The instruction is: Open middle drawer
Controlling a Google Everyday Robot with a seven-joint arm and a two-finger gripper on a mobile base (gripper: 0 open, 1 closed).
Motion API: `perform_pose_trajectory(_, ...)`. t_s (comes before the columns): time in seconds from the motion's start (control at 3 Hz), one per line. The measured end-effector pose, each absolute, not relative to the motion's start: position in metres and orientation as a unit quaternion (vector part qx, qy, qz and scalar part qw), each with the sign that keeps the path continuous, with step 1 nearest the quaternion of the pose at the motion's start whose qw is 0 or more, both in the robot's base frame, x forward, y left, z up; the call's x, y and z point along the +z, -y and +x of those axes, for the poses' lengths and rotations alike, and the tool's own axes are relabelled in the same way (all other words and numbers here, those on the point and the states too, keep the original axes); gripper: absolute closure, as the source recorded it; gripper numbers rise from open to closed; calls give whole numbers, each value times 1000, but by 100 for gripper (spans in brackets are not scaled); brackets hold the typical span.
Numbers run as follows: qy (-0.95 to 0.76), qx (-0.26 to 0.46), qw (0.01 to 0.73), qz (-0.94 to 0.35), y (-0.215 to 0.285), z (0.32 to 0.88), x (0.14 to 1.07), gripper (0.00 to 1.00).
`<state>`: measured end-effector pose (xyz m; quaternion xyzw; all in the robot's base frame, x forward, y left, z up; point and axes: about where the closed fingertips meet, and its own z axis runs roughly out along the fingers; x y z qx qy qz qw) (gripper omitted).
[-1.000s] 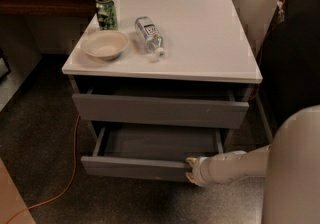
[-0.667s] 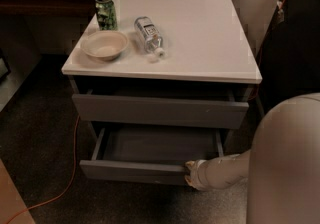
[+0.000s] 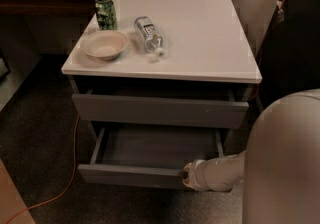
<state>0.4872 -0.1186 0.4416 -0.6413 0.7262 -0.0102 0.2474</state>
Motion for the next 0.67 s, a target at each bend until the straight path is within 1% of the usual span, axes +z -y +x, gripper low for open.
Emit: perform_pose_trajectory(0.67, -726, -10, 247, -641, 119, 487, 442, 29)
